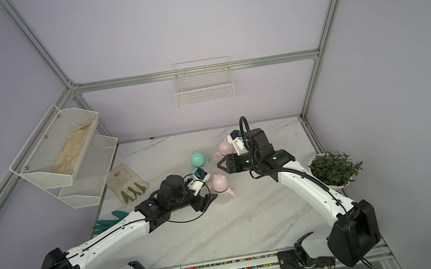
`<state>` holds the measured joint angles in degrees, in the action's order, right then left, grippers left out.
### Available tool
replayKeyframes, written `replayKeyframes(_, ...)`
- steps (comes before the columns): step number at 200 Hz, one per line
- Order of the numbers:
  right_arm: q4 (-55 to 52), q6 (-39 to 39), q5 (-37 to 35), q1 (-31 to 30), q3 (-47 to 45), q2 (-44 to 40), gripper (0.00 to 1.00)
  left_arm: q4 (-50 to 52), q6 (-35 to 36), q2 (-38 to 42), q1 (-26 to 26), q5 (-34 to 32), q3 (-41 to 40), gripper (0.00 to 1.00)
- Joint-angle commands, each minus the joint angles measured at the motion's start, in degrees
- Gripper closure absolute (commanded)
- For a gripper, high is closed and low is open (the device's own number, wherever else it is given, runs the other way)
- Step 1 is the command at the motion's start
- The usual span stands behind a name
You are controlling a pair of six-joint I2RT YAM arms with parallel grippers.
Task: Assemble the baby bottles
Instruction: Close the lid on the baby bottle.
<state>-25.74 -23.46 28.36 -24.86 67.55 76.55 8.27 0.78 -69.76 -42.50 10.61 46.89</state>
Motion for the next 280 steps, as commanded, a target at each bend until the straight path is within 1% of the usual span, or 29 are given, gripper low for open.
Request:
replayKeyframes(1,7.0,-4.5,-7.8,-1.2,-2.3,-2.7,0.48,0.4,-2.5,4.0,0.0,-0.9,0.0,0.21)
replayKeyframes(14,9.3,-5.8,-12.1,-3.3,-3.9,-3.9,0.49,-0.8,-4.2,5.2,0.0,-1.8,0.7,0.19)
replayKeyframes(24,9.8,-6.2,-17.0,-5.7,-4.3,-4.4,0.49,-2.2,-5.8,5.5,-0.1,-3.6,1.5,0.18)
replayKeyframes(47,11.0,-7.3,-27.5,-11.9,-5.5,-5.0,0.49,-3.1,-12.2,4.3,0.0,-13.8,4.1,0.21)
replayKeyframes(52,11.3,-7.7,-29.4,-13.2,-5.9,-5.1,0.49,-3.1,-12.6,3.8,0.0,-15.5,4.7,0.22)
replayKeyframes(54,11.5,-7.8,-30.1,-13.7,-6.0,-5.1,0.49,-3.2,-13.9,3.6,0.0,-16.0,5.0,0.22)
replayKeyframes(67,12.9,-8.9,-34.5,-16.2,-7.6,-5.4,0.49,-4.2,-14.7,2.1,0.0,-17.3,6.1,0.25)
replayKeyframes(79,14.1,-9.8,-37.2,-17.3,-9.2,-5.9,0.49,-5.2,-15.2,0.5,0.0,-18.0,6.9,0.26)
replayKeyframes(113,16.3,-11.1,-40.5,-17.6,-12.6,-7.5,0.52,-8.9,-16.1,-1.3,-0.2,-16.3,8.0,0.28)
replayKeyframes(151,16.5,-11.5,-42.6,-17.7,-13.4,-7.1,0.55,-11.9,-15.7,-2.7,-0.2,-17.6,8.3,0.28)
replayKeyframes(205,15.3,-12.9,-45.7,-17.7,-13.0,-5.7,0.57,-12.7,-16.4,-7.8,-1.0,-20.2,11.2,0.29)
replayKeyframes(242,15.6,-15.1,-45.1,-18.5,-13.7,-5.0,0.58,-12.7,-16.0,-8.9,-1.6,-20.9,11.3,0.29)
replayKeyframes(280,15.4,-17.3,-47.6,-21.1,-14.4,-4.0,0.59,-12.9,-16.1,-9.5,-2.7,-22.3,10.9,0.3)
